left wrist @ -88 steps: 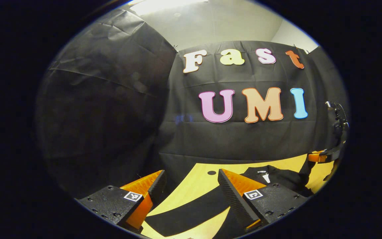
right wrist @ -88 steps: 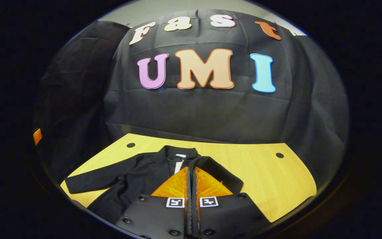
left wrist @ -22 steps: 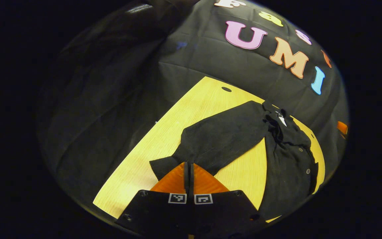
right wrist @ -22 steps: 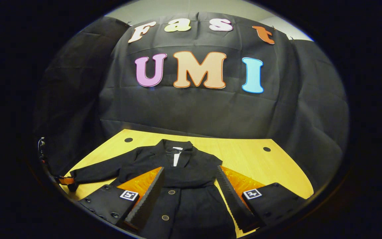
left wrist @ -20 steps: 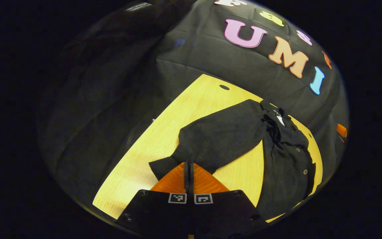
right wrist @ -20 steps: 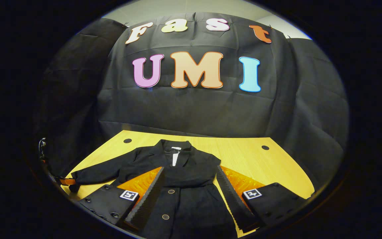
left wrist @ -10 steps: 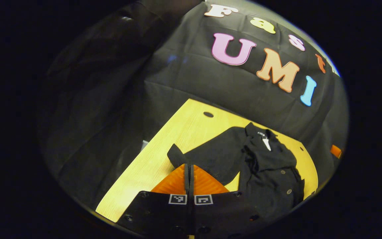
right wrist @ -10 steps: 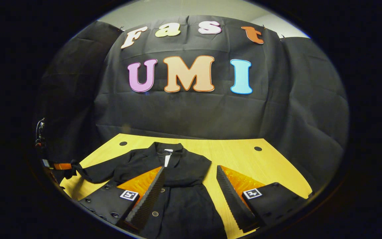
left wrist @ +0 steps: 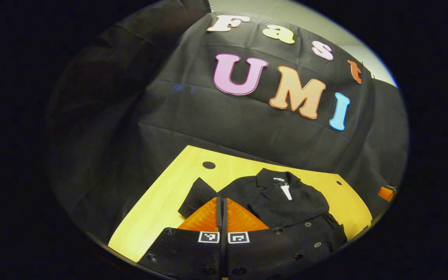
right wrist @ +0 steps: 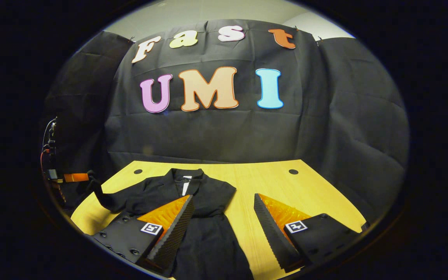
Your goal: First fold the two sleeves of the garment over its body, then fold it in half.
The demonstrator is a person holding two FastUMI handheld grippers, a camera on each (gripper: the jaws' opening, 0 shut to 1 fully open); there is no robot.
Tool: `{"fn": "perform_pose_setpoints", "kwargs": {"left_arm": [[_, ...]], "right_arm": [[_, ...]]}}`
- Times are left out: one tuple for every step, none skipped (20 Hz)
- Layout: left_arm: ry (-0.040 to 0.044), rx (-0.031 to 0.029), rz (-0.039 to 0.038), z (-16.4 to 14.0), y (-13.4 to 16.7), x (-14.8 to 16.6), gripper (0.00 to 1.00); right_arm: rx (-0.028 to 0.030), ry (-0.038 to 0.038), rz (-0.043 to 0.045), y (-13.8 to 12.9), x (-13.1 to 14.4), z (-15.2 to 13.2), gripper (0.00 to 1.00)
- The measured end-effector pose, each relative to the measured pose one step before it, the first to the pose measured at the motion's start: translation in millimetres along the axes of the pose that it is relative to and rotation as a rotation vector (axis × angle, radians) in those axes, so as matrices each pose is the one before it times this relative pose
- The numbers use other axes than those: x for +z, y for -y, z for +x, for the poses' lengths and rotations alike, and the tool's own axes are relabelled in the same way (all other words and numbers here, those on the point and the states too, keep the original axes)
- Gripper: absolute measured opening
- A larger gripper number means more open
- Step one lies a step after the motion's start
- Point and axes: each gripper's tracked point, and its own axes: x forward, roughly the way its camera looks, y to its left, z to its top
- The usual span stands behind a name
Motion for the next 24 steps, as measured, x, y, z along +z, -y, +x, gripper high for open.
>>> {"fn": "perform_pose_setpoints", "kwargs": {"left_arm": [[0.00082, -0.0132, 0.00982, 4.63, 9.19, 2.02, 0.0], [-0.00258, -0.01387, 0.00766, 4.11, 9.83, 2.39, 0.0], [0.00239, -0.01206, 0.00761, 3.84, 8.27, 2.27, 0.0], [-0.00182, -0.01445, 0.00783, 4.95, 9.46, 2.59, 0.0], [0.00197, -0.01173, 0.00828, 4.7, 9.06, 1.9, 0.0], [-0.00398, -0.01332, 0.00853, 4.53, 9.27, 1.9, 0.0], [-0.00217, -0.01256, 0.00794, 5.02, 8.9, 0.51, 0.0], [-0.00169, -0.01204, 0.00844, 5.33, 9.04, 1.59, 0.0], [-0.00092, -0.01313, 0.00728, 4.81, 9.13, 1.22, 0.0], [-0.00085, -0.01278, 0.00675, 4.21, 9.31, 1.32, 0.0], [-0.00014, -0.01402, 0.00583, 5.6, 9.16, 0.75, 0.0], [-0.00211, -0.01214, 0.00576, 5.18, 9.43, 0.94, 0.0], [-0.00356, -0.01473, 0.00459, 5.76, 9.47, -0.13, 0.0], [-0.0018, -0.01301, 0.00624, 5.18, 9.4, -0.14, 0.0], [-0.00502, -0.01439, 0.00594, 6.26, 9.12, -0.3, 0.0], [-0.00371, -0.01178, 0.00547, 5.1, 9.4, -0.05, 0.0], [-0.00469, -0.01517, 0.00459, 6.71, 9.61, -0.53, 0.0], [-0.00356, -0.01203, 0.0069, 6.41, 9.38, -0.17, 0.0], [-0.0056, -0.01267, 0.00491, 7.01, 9.36, -1.35, 0.0], [-0.00784, -0.01174, 0.0037, 5.97, 8.9, -1.37, 0.0], [-0.00649, -0.01387, 0.00273, 6.6, 9.41, -2.22, 0.0], [-0.00621, -0.01132, 0.00373, 5.36, 8.88, -1.39, 0.0], [-0.00467, -0.01282, 0.00234, 6.0, 9.4, -0.86, 0.0], [-0.00385, -0.01117, 0.00388, 5.38, 7.93, -0.72, 0.0]], "right_arm": [[-0.0068, 0.00116, 0.00937, 5.98, -0.19, -0.96, 0.99], [-0.00758, 0.00012, 0.00944, 5.77, -0.02, -0.23, 0.99], [-0.0067, -0.00002, 0.00744, 6.44, -0.33, -0.22, 0.99], [-0.00651, 0.00197, 0.0055, 5.79, 0.21, -0.63, 0.98], [-0.0059, -0.00012, 0.00366, 5.81, -0.49, -1.05, 0.99], [-0.00527, 0.00017, 0.00326, 5.2, 0.01, -0.47, 0.98], [-0.00435, 0.00152, 0.00413, 4.99, 0.34, -0.68, 0.99], [-0.00494, 0.00173, 0.00449, 4.91, 0.98, -0.49, 0.98], [-0.00433, 0.0016, 0.00493, 5.09, -0.27, -0.89, 0.98], [-0.0033, 0.00215, 0.00544, 4.54, 0.52, -0.85, 0.98], [-0.00478, -0.00033, 0.00466, 4.86, -0.28, -1.01, 0.98], [-0.00406, -0.00016, 0.00494, 4.4, -1.05, -0.77, 0.98], [-0.0037, 0.00065, 0.00558, 4.7, -0.06, -1.62, 0.98], [-0.00398, 0.00055, 0.00426, 4.62, -0.08, -1.16, 0.98], [-0.00502, 0.0017, 0.00326, 5.39, -0.33, -1.34, 0.98], [-0.00413, 0.00275, 0.00343, 4.28, 0.37, -1.85, 0.98], [-0.00512, 0.0021, 0.00321, 4.98, -0.18, -1.4, 0.98], [-0.00522, 0.00294, 0.00209, 5.87, 0.22, -1.06, 0.98], [-0.00565, -0.00112, 0.00254, 6.07, -0.58, -1.99, 0.99], [-0.00574, -0.00169, 0.00306, 3.79, -1.16, -1.59, 0.99], [-0.00743, -0.00022, 0.00194, 6.47, -0.41, -0.52, 0.98], [-0.0091, 0.00016, 0.001, 7.16, -0.28, -2.45, 0.99], [-0.00847, -0.00057, 0.00413, 6.92, -0.39, -2.1, 0.98], [-0.01054, 0.00102, 0.0052, 7.03, -0.27, -1.46, 0.99]]}}
